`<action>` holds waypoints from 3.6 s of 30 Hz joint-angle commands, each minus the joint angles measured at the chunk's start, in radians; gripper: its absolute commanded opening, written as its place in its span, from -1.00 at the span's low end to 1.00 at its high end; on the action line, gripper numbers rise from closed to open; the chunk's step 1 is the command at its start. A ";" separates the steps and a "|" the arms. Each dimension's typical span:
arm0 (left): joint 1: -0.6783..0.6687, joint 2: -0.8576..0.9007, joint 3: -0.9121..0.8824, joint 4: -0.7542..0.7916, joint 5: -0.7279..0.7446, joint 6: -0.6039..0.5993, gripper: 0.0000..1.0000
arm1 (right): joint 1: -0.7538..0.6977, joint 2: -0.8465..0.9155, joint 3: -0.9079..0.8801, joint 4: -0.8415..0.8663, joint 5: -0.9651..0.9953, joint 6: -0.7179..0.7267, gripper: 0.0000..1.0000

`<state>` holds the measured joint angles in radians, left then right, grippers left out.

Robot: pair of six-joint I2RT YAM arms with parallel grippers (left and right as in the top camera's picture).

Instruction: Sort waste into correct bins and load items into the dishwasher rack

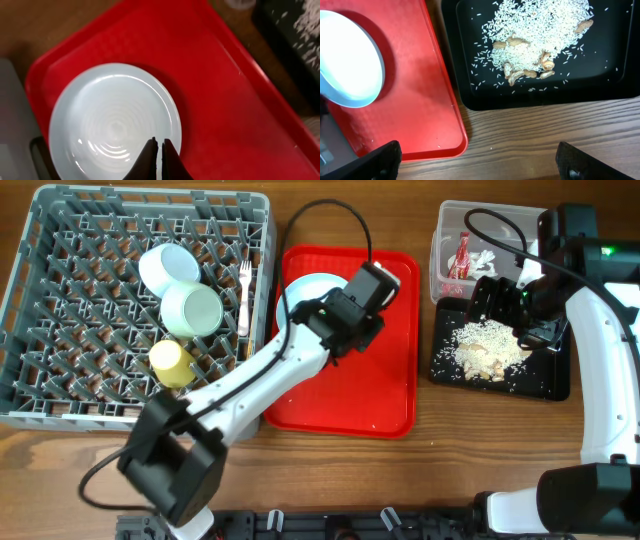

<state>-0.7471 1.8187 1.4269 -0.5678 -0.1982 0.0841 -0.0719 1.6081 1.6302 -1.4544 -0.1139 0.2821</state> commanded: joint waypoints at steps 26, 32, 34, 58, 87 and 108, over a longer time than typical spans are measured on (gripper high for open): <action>0.064 0.148 0.013 -0.092 0.203 -0.039 0.53 | 0.000 -0.011 0.017 -0.002 0.010 -0.020 1.00; 0.064 0.248 0.013 -0.091 0.209 -0.039 0.60 | 0.000 -0.011 0.017 -0.002 0.011 -0.020 0.99; 0.064 0.280 0.013 -0.088 0.209 -0.039 0.60 | 0.000 -0.011 0.017 -0.002 0.010 -0.020 0.99; -0.039 0.378 0.016 -0.045 -0.230 -0.008 -0.92 | 0.000 -0.011 0.017 0.002 0.011 -0.024 0.99; -0.086 0.019 0.047 -0.048 -0.352 0.043 -0.92 | 0.000 -0.011 0.017 -0.001 0.010 -0.024 1.00; 0.296 -0.158 0.047 -0.016 0.384 -0.216 -0.92 | 0.000 -0.011 0.017 -0.005 0.011 -0.024 0.99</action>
<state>-0.5591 1.6894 1.4693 -0.5983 -0.1318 -0.0105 -0.0719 1.6081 1.6299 -1.4548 -0.1139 0.2672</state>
